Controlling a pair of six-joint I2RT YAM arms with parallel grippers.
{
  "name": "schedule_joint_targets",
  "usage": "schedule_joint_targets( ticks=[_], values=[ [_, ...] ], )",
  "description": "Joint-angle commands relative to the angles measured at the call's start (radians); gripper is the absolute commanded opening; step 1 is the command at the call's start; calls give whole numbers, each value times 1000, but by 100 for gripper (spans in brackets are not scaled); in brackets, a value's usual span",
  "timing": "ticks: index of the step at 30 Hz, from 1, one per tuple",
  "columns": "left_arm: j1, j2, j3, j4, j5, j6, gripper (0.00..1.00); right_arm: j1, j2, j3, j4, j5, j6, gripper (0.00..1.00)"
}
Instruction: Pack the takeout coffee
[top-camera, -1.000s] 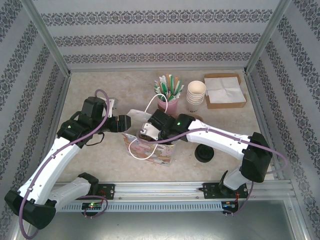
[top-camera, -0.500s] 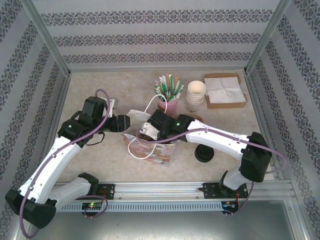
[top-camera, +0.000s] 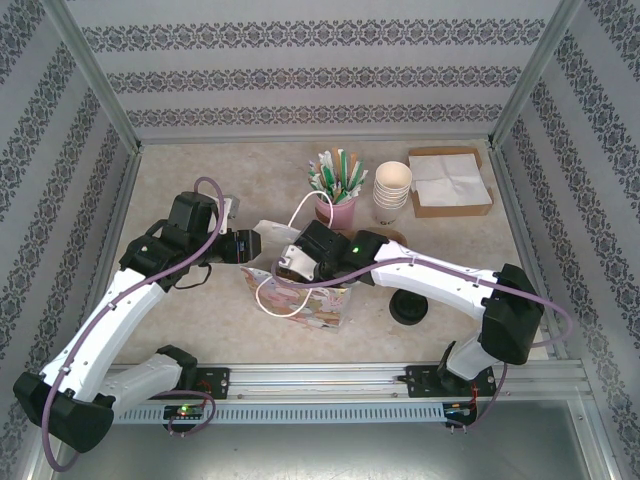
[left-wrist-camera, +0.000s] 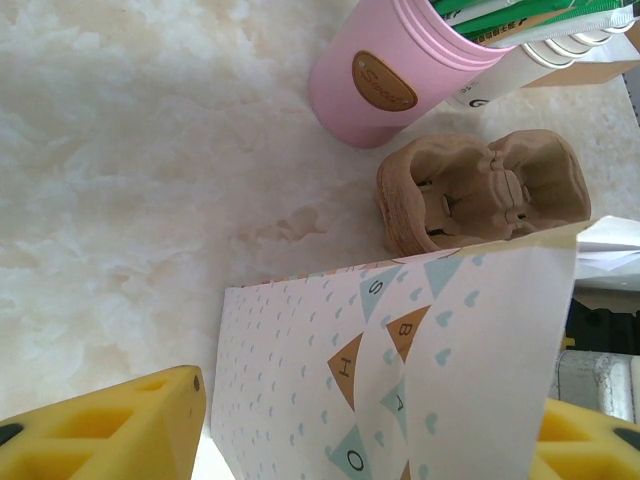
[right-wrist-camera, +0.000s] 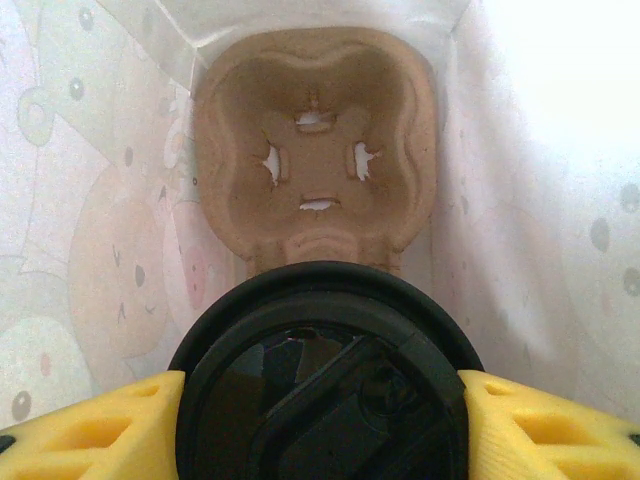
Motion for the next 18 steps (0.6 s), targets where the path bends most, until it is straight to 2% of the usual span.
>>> schedule_joint_targets(
  ticks=[1,18],
  values=[
    [-11,1,4,-28,-14,-3,60,8,98,-64,-130,57,9,56],
    [-11,7,11,-37,-20,-5,60,8,17,-37,-98,30,15,60]
  ],
)
